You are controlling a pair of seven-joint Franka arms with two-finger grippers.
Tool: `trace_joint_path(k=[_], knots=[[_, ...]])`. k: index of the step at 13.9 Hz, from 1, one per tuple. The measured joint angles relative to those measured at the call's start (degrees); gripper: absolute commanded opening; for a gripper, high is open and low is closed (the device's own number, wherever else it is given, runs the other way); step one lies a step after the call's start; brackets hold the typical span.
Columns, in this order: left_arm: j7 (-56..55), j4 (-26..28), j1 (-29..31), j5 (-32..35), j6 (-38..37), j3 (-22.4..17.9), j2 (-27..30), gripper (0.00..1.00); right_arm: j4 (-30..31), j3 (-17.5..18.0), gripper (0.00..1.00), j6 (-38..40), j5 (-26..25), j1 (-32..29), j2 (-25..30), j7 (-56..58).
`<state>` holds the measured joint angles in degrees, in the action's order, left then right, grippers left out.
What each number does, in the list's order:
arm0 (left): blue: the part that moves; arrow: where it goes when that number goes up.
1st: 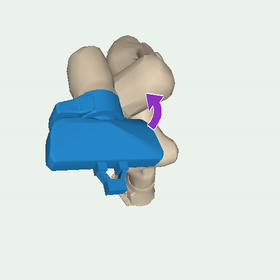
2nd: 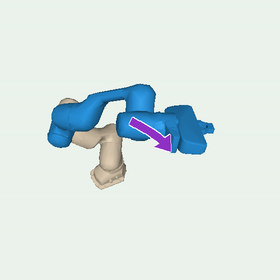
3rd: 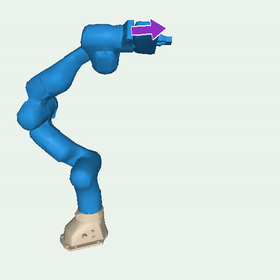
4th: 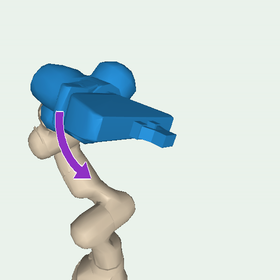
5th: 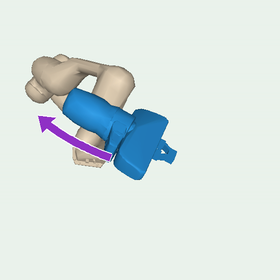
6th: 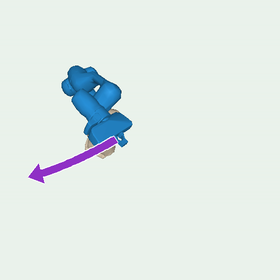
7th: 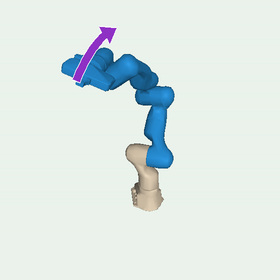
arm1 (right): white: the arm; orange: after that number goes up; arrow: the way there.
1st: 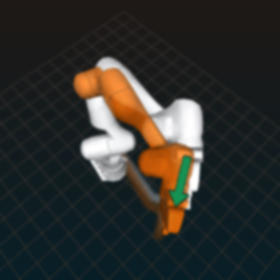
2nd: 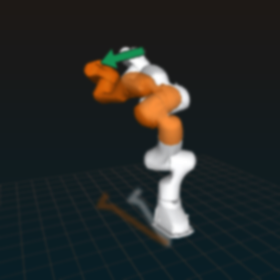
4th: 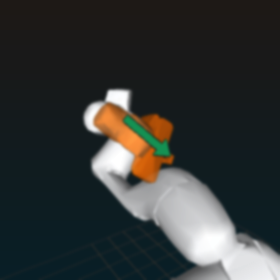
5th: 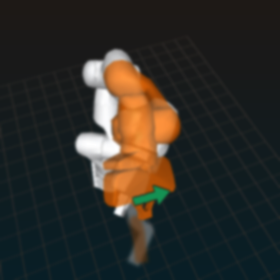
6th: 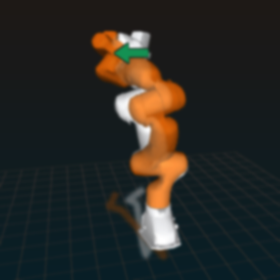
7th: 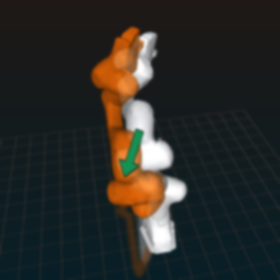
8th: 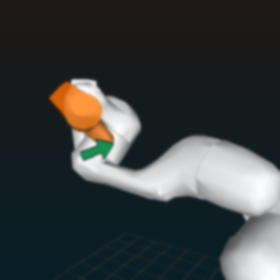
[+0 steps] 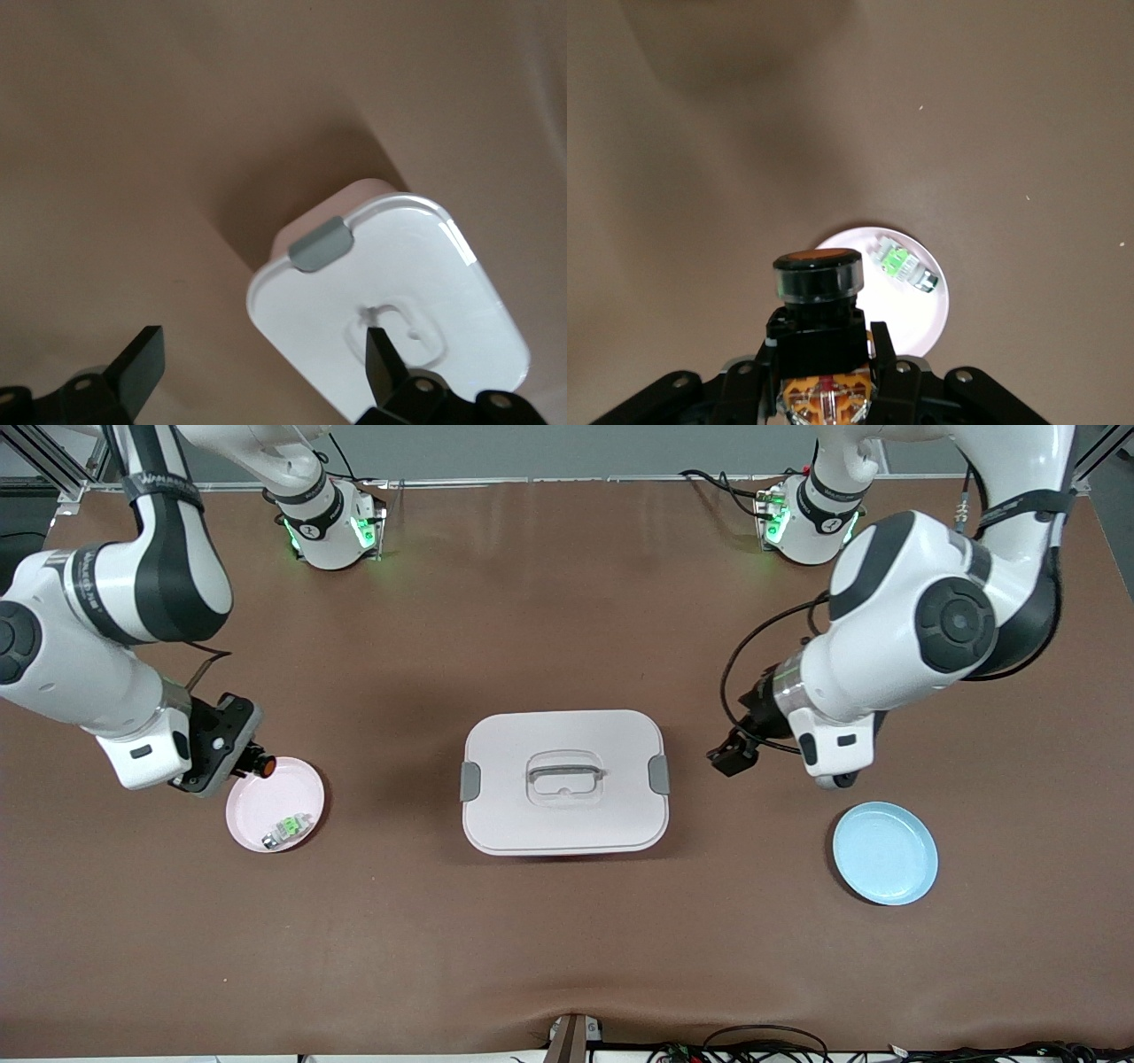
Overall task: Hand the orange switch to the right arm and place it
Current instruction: 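Carry the switch to the white plate while the left gripper withdraws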
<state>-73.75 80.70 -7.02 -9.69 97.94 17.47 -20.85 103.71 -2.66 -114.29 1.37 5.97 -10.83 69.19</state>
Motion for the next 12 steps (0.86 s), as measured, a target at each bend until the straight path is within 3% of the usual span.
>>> trace_joint_path(k=[5, 10, 12], knots=[[20.6, 0.4, 4.7, 2.9, -3.5, 0.0, 0.2, 1.0, 11.5, 0.1, 0.0, -15.1, -0.2, -4.7, -0.4, 12.6], [37.4, 1.0, 8.0, 5.9, -3.7, 0.0, 0.3, 1.0, 17.4, 0.1, 0.0, -19.5, 0.6, -7.3, -1.4, 14.5], [40.0, 1.5, 9.7, 6.2, -3.7, 0.0, 0.3, 1.0, 17.7, 0.2, 0.0, -20.7, 4.8, -8.3, -3.4, 18.4]])
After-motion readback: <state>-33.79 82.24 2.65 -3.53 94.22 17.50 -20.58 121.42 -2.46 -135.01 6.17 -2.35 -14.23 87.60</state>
